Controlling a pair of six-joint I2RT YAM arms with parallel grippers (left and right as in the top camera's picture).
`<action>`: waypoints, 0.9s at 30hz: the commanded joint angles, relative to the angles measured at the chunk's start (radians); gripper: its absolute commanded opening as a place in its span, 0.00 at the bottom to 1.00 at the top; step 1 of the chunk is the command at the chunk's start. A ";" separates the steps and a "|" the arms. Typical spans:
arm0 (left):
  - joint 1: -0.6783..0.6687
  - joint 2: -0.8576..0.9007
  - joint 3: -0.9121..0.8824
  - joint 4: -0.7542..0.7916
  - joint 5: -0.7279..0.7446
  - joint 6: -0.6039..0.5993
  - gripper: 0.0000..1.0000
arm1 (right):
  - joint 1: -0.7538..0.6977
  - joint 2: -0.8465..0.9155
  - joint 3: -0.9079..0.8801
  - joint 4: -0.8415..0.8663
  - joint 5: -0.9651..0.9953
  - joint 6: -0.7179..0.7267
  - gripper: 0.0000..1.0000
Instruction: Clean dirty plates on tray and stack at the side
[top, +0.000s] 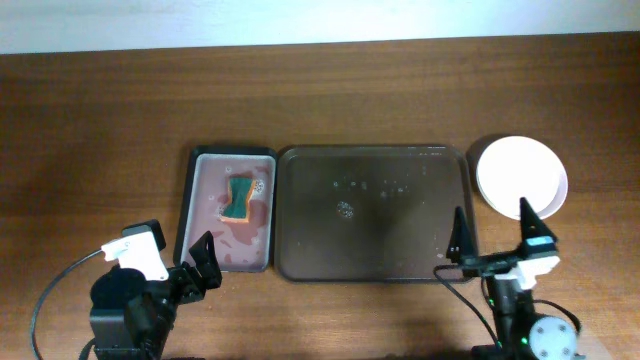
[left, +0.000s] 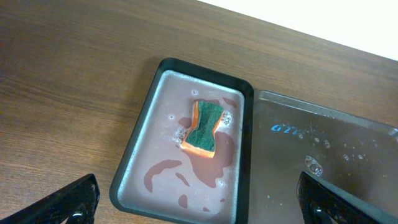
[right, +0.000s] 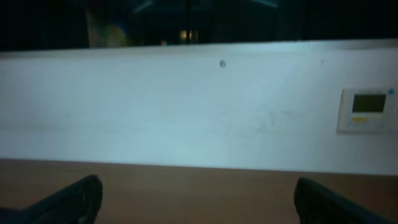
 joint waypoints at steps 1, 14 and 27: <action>0.006 -0.005 -0.003 0.002 -0.007 0.012 0.99 | 0.008 -0.009 -0.087 -0.029 0.032 -0.008 0.99; 0.006 -0.005 -0.003 0.002 -0.007 0.012 0.99 | 0.008 -0.003 -0.087 -0.222 -0.003 -0.007 0.99; 0.006 -0.050 -0.108 0.071 -0.059 0.012 0.99 | 0.008 -0.003 -0.087 -0.222 -0.003 -0.007 0.99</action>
